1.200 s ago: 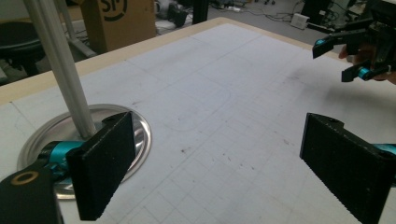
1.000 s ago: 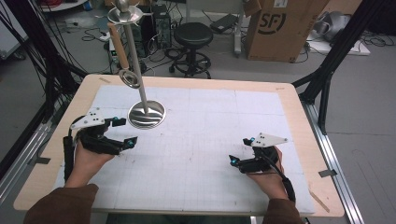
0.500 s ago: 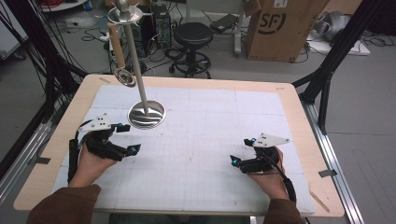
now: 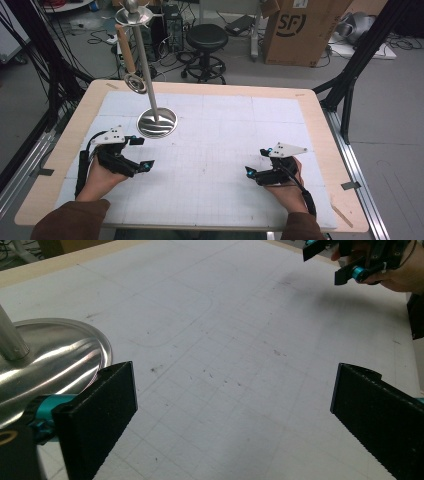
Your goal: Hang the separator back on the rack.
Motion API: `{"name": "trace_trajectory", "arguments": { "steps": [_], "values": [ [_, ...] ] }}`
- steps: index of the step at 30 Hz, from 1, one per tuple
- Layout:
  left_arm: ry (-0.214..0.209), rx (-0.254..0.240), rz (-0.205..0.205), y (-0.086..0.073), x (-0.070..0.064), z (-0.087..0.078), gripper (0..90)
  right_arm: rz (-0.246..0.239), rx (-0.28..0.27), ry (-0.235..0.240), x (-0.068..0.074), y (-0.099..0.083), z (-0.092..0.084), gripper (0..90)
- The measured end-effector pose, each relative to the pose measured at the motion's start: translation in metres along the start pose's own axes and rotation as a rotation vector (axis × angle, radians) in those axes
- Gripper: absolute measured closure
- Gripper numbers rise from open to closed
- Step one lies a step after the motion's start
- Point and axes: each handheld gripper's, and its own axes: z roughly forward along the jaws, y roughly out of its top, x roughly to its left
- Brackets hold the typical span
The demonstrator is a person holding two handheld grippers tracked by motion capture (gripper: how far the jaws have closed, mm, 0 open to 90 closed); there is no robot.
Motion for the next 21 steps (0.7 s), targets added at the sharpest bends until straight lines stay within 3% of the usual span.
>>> {"name": "trace_trajectory", "arguments": {
  "steps": [21],
  "values": [
    [0.012, 0.006, 0.001, -0.0015, 0.0007, 0.0026, 5.3, 0.003, 0.011, 0.010, -0.0001, -0.0007, 0.0021, 13.4]
  ]
}}
